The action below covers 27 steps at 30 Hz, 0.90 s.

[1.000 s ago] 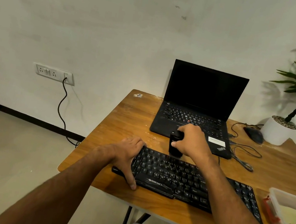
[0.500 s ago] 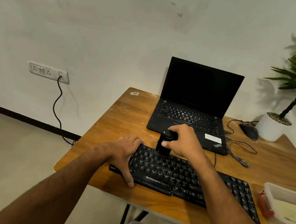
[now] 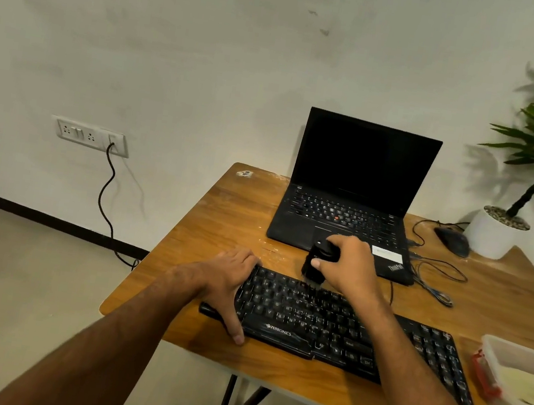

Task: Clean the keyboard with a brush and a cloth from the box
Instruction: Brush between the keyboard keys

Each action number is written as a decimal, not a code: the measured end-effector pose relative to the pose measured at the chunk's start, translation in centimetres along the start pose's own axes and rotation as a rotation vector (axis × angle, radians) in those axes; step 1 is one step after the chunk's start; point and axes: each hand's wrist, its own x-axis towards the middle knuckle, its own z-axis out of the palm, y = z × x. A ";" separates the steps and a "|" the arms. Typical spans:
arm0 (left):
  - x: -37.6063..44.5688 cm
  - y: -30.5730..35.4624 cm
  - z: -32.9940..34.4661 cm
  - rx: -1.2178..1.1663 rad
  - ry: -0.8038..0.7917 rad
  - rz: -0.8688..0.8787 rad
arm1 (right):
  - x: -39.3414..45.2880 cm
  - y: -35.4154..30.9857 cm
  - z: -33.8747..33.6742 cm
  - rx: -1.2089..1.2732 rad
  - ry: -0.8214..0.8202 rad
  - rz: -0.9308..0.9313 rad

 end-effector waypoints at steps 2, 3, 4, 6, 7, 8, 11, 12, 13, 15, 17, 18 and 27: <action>0.1 -0.2 0.0 -0.001 -0.001 -0.003 | -0.2 0.2 -0.7 0.060 0.023 -0.008; 0.1 -0.3 0.0 -0.005 0.001 -0.006 | -0.2 0.2 -1.0 0.062 0.009 -0.026; 0.2 -0.3 -0.1 -0.008 0.000 -0.006 | -0.4 0.1 -1.2 0.043 -0.022 -0.045; 0.2 -0.2 -0.1 -0.007 -0.007 -0.002 | -1.0 -0.4 -0.9 -0.018 -0.103 -0.062; 0.2 -0.1 -0.1 -0.005 -0.009 0.000 | -1.3 -0.6 -0.5 -0.030 -0.131 -0.063; 0.2 0.0 -0.2 -0.003 -0.010 0.000 | -1.4 -0.8 -0.3 -0.027 -0.150 -0.065; 0.0 0.2 -0.4 0.002 0.011 0.011 | -1.1 -1.2 -0.7 0.090 -0.164 -0.069; 0.0 0.3 -0.4 0.007 0.015 0.012 | -1.0 -1.6 -0.7 0.130 -0.137 -0.083; 0.0 0.3 -0.4 0.009 0.013 0.009 | -0.9 -2.0 -0.6 0.154 -0.110 -0.102; 0.0 0.2 -0.4 0.003 0.006 0.005 | -1.2 -2.9 0.2 0.157 -0.115 -0.125; 0.0 0.1 -0.3 -0.011 0.007 0.006 | -1.6 -3.3 1.1 0.055 -0.156 -0.115; -0.1 0.1 -0.3 -0.017 0.007 0.007 | -1.6 -3.3 1.1 -0.005 -0.171 -0.096; -0.2 0.3 -0.4 -0.016 0.016 0.003 | -1.3 -3.7 0.2 -0.024 -0.211 -0.106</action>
